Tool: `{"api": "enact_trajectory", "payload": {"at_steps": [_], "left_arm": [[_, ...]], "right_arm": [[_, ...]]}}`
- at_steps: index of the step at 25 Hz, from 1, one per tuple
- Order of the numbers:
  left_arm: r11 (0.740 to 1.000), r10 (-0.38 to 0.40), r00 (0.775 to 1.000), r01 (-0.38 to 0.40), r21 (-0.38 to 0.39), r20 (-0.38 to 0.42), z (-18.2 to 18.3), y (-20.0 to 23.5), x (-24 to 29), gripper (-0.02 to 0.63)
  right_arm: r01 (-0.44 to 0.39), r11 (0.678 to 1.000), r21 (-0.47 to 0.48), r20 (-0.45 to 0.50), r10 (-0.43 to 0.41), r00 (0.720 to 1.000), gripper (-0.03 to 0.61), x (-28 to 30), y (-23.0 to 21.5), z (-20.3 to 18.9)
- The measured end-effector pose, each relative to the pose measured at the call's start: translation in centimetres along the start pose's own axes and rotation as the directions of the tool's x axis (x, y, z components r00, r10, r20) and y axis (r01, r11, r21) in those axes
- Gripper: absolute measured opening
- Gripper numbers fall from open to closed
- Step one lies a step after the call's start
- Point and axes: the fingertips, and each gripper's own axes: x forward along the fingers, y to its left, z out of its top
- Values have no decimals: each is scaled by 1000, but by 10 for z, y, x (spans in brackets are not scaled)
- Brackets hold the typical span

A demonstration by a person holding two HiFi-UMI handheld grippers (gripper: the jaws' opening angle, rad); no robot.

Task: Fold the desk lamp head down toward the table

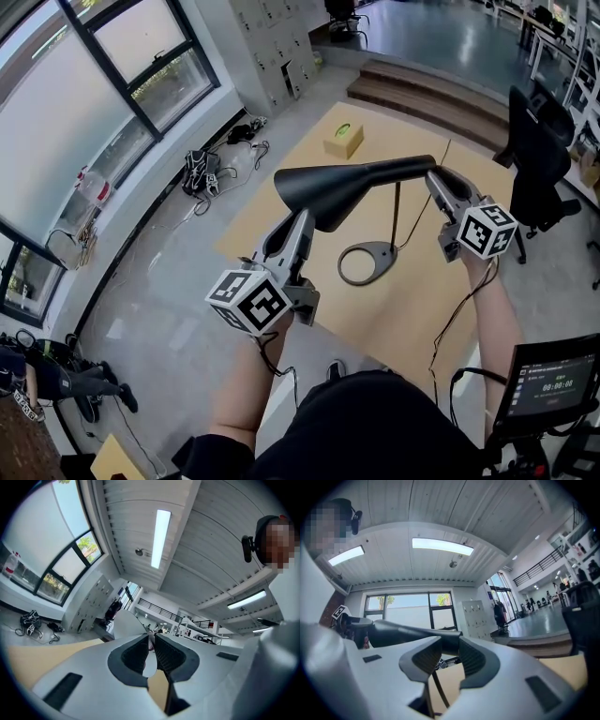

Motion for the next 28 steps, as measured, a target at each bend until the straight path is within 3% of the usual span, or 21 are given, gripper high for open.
{"api": "enact_trajectory", "payload": {"at_steps": [15, 21, 24, 28], "left_arm": [[982, 10, 999, -18, -187, -40, -50, 28, -7, 49], [968, -1, 998, -13, -251, -55, -65, 33, -8, 49], [965, -3, 998, -12, -264, -57, -68, 33, -10, 49], [970, -6, 998, -9, -243, -61, -67, 29, -10, 49]], "right_arm": [[60, 985, -164, -25, -65, 998, 118, 1, 2, 19], [124, 979, -164, 93, -110, 990, 120, -11, 21, 53], [70, 987, -144, 120, -53, 991, 118, -12, 61, 57], [-99, 985, -142, 25, 104, 994, 120, 4, 136, 21]]}}
